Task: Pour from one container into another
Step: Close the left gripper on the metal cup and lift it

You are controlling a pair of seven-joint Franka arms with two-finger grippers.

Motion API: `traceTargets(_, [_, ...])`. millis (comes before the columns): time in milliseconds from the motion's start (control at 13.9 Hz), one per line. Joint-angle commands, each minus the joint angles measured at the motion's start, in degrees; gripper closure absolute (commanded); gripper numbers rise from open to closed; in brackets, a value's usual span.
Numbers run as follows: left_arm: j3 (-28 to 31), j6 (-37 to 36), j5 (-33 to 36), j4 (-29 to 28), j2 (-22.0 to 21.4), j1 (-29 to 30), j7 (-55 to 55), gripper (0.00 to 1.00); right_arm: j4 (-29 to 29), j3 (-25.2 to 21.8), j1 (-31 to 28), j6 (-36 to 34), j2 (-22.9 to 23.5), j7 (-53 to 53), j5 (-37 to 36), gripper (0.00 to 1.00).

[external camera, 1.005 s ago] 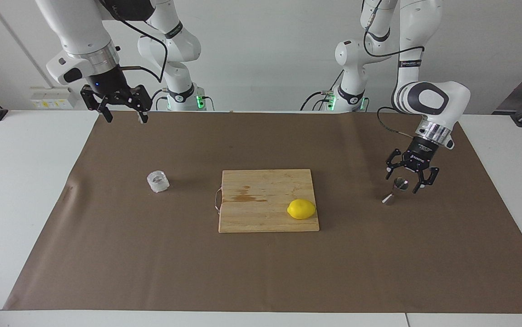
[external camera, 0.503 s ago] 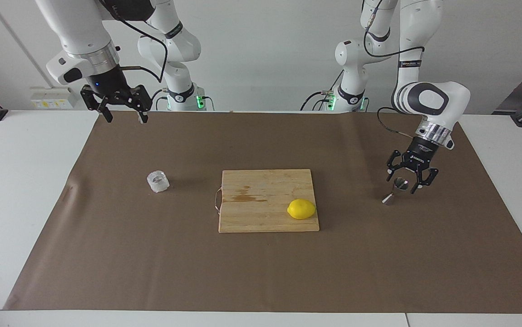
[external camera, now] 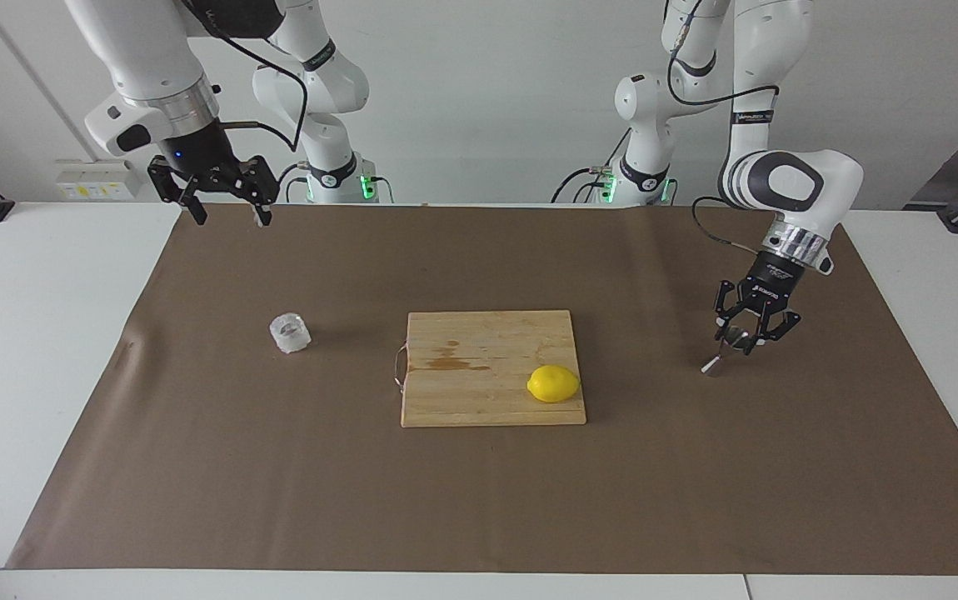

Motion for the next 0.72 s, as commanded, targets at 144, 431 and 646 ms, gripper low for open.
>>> traceTargets(144, [-0.1, -1.3, -0.3, 3.9, 0.7, -1.8, -0.5, 1.0, 1.0, 0.4, -0.6, -1.2, 0.3, 1.0, 0.0, 0.0])
traceTargets(431, [-0.5, -3.2, -0.1, 5.4, -1.0, -6.4, -2.2, 1.0, 1.0, 0.4, -0.6, -1.2, 0.3, 1.0, 0.0, 0.0])
traceTargets(646, [-0.5, -2.5, 1.0, 7.6, -1.3, -12.7, -8.4, 1.0, 1.0, 0.4, -0.6, -1.2, 0.3, 1.0, 0.0, 0.0])
